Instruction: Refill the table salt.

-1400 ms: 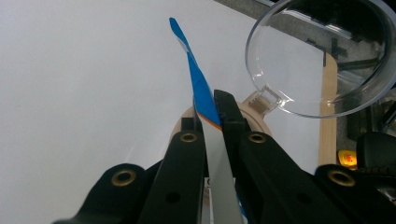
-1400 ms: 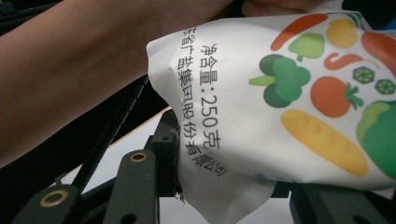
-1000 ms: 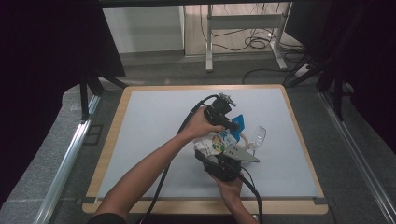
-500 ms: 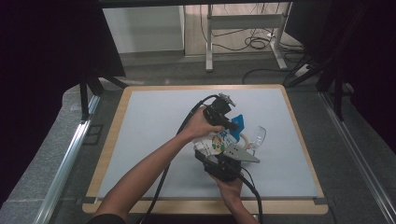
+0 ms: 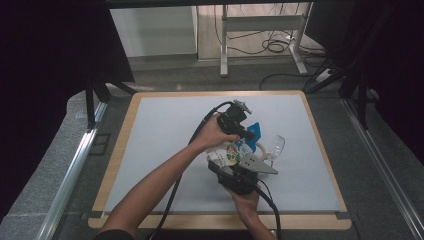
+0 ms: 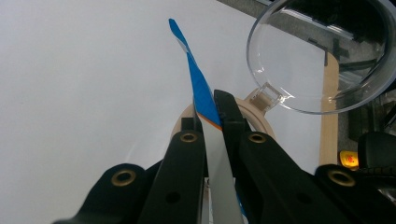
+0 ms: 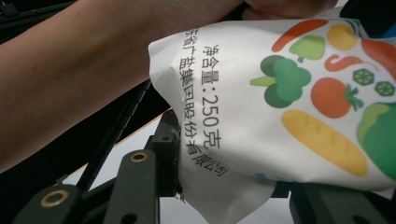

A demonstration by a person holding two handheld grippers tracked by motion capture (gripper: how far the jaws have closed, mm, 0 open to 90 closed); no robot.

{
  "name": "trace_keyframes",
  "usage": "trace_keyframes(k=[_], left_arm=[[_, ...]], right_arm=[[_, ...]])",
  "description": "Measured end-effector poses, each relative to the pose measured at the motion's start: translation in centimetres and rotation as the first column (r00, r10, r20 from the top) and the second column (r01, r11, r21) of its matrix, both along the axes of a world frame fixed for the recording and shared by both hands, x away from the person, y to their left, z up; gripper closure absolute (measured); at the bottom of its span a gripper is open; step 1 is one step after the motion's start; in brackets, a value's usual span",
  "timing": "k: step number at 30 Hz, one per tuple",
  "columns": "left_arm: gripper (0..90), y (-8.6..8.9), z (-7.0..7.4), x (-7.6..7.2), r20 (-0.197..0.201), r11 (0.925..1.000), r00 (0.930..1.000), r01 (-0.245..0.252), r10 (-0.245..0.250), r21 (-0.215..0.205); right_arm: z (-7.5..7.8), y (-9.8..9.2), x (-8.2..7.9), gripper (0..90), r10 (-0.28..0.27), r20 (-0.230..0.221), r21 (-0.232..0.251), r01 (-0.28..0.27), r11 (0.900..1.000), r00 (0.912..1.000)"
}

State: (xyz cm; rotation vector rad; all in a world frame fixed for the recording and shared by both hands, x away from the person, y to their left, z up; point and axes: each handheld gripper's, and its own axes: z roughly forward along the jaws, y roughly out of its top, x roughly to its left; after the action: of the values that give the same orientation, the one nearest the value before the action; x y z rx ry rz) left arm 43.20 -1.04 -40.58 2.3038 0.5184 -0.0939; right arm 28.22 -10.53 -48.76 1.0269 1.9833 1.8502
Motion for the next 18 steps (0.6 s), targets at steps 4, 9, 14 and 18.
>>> trace_keyframes(k=[4,9,14,18], left_arm=[[89.8,0.01,0.07,-0.02,0.003,1.0,1.0,0.0,0.0,-0.004],[89.8,0.0,0.12,-0.06,0.004,1.0,1.0,0.0,0.0,-0.001],[89.8,-0.12,0.08,0.04,0.003,1.0,1.0,0.001,-0.001,0.0],[89.7,-0.26,0.1,0.12,0.005,1.0,1.0,0.006,-0.006,0.002]], right_arm=[[0.1,-0.11,-0.04,58.5,0.0,0.009,0.007,-0.001,1.0,1.0],[0.2,-0.1,-0.09,58.6,-0.001,0.012,0.006,0.001,1.0,0.9999],[0.2,-0.1,-0.03,58.6,-0.007,0.01,0.008,0.007,1.0,0.9999],[0.22,-0.16,-0.04,58.6,-0.013,0.005,0.011,0.013,1.0,0.9999]])
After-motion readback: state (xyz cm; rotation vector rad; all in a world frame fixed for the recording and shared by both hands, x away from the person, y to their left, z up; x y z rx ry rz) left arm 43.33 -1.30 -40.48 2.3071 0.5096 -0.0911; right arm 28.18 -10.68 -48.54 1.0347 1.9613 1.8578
